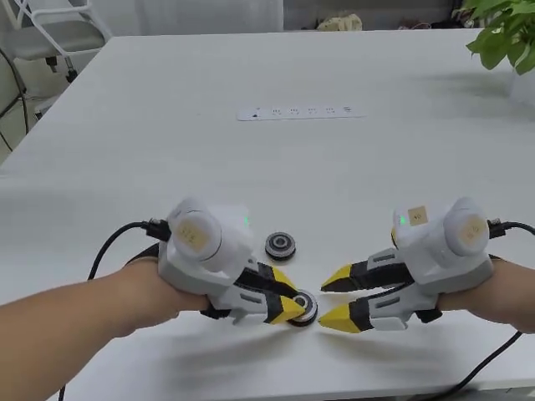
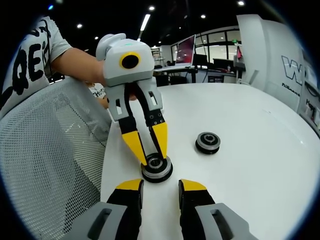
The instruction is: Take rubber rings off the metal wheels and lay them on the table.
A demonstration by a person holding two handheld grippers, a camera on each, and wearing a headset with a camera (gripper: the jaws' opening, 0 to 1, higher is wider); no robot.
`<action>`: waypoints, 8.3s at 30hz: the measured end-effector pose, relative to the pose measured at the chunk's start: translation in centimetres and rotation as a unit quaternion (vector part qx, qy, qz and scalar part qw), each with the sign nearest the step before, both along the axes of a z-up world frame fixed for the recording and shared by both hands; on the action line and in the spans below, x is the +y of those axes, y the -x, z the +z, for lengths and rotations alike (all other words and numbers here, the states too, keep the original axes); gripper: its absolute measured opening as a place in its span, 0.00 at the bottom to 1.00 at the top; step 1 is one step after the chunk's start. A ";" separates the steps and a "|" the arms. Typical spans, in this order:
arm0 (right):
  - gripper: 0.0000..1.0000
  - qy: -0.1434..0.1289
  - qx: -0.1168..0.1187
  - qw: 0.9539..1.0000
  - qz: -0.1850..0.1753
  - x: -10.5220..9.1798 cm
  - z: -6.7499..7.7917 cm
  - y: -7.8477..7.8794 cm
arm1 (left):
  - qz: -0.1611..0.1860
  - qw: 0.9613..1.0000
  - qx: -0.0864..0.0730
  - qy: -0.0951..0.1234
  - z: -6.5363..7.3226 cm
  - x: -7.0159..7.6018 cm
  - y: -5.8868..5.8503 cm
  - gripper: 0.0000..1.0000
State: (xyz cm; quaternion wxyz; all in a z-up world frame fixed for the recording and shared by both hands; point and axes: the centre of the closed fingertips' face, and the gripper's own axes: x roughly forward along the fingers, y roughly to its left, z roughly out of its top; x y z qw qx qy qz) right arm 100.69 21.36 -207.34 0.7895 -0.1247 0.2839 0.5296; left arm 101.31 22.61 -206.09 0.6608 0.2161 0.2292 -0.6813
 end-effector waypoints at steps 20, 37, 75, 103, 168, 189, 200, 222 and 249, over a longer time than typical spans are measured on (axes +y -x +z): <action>0.19 -0.010 0.015 1.000 -0.007 0.7 -0.5 -0.1 | -0.009 1.000 -0.025 0.001 -0.1 -0.1 0.2 0.08; 0.12 -0.024 0.033 0.999 -0.014 0.9 -0.7 0.4 | 0.000 1.000 -0.019 0.006 -0.1 -0.1 0.2 0.08; 0.00 -0.063 0.106 0.989 -0.085 0.0 -0.4 0.2 | 0.003 1.000 -0.023 0.006 -0.1 -0.2 0.3 0.07; 0.00 -0.126 0.145 0.972 -0.132 0.6 1.3 0.4 | 0.010 1.000 -0.022 -0.004 -0.2 -0.2 0.3 0.07; 0.00 -0.129 0.140 0.976 -0.109 1.4 1.4 0.2 | 0.015 0.999 -0.033 -0.017 -0.1 -0.3 0.4 0.07; 0.00 -0.139 0.135 0.977 -0.091 2.1 2.0 0.4 | 0.015 0.999 -0.033 -0.016 -0.1 -0.3 0.4 0.07; 0.00 -0.135 0.133 0.976 -0.107 1.2 1.6 0.0 | 0.012 0.999 -0.031 -0.006 -0.1 -0.3 0.4 0.08; 0.00 -0.138 0.129 0.975 -0.115 0.7 1.6 -0.3 | 0.000 0.999 -0.035 -0.003 0.6 -0.2 0.5 0.16; 0.00 -0.155 0.118 0.975 -0.111 1.2 3.8 -0.3 | 0.028 0.999 -0.020 0.037 4.4 2.1 0.2 0.40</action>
